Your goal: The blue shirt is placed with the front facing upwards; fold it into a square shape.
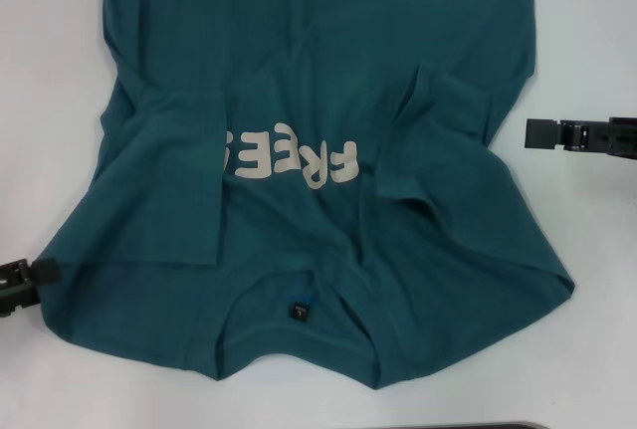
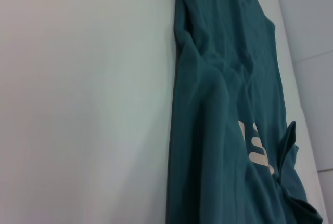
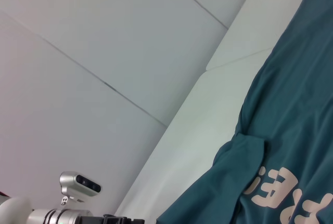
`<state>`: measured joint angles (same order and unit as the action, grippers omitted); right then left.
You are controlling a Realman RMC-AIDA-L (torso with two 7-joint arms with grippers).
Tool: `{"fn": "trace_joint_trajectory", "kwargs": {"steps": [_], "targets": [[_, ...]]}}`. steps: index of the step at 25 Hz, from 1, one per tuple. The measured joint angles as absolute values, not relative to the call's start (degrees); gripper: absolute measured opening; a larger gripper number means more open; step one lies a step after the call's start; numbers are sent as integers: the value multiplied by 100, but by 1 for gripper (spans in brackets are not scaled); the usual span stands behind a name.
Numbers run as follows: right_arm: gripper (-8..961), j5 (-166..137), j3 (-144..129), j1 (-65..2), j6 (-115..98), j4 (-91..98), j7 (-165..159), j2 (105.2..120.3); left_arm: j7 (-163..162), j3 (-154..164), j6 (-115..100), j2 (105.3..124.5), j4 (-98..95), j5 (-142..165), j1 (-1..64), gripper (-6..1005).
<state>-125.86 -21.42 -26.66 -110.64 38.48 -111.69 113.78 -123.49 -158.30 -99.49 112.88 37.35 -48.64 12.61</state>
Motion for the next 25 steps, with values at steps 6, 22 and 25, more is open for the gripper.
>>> {"fn": "trace_joint_trajectory", "kwargs": {"steps": [6, 22, 25], "targets": [[796, -12586, -2093, -2647, -11065, 3841, -11171, 11365, -12400, -15771, -9792, 11379, 3720, -4654, 1439, 781], [788, -12586, -1912, -2660, -11083, 3570, -11179, 11214, -12728, -15762, -9940, 11943, 4851, -4167, 1538, 522], [786, -12586, -1895, -2652, -11075, 3569, -11179, 11211, -12753, -15794, -9968, 11921, 4853, -4189, 1542, 327]]}}
